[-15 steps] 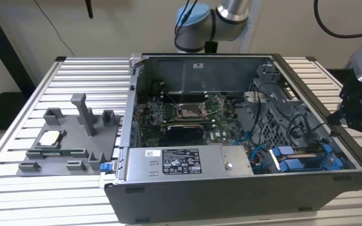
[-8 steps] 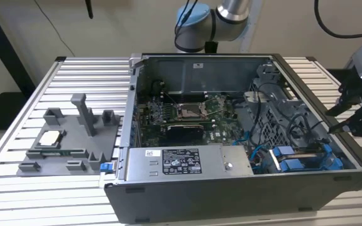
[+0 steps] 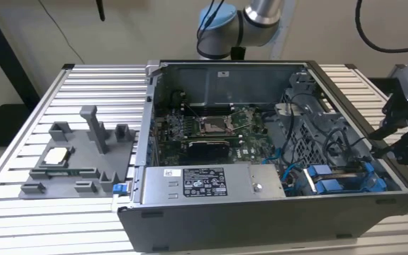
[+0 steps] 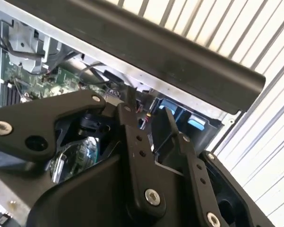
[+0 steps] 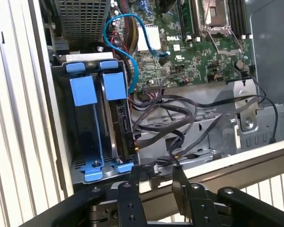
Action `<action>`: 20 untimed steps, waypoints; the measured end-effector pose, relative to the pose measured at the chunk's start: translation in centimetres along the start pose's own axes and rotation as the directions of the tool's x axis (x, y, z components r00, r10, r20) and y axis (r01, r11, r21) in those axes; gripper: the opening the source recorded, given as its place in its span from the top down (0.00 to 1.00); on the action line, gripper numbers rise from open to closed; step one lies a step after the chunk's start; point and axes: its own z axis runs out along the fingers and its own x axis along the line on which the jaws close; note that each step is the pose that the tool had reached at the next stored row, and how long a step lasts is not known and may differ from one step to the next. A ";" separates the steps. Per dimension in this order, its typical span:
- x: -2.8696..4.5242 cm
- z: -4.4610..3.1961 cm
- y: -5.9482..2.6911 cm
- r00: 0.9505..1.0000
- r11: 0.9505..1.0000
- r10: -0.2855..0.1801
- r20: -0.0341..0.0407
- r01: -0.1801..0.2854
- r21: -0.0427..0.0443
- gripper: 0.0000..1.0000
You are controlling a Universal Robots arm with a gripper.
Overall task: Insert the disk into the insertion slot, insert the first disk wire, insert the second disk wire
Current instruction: 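Insert the second disk wire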
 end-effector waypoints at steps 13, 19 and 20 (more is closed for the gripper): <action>0.63 0.47 -0.05 0.996 0.999 0.049 0.076 -0.049 0.002 0.84; 0.23 -0.64 1.11 0.994 0.999 0.052 0.092 -0.052 0.000 0.84; 0.12 -0.76 1.38 0.994 0.999 0.052 0.092 -0.052 0.000 0.84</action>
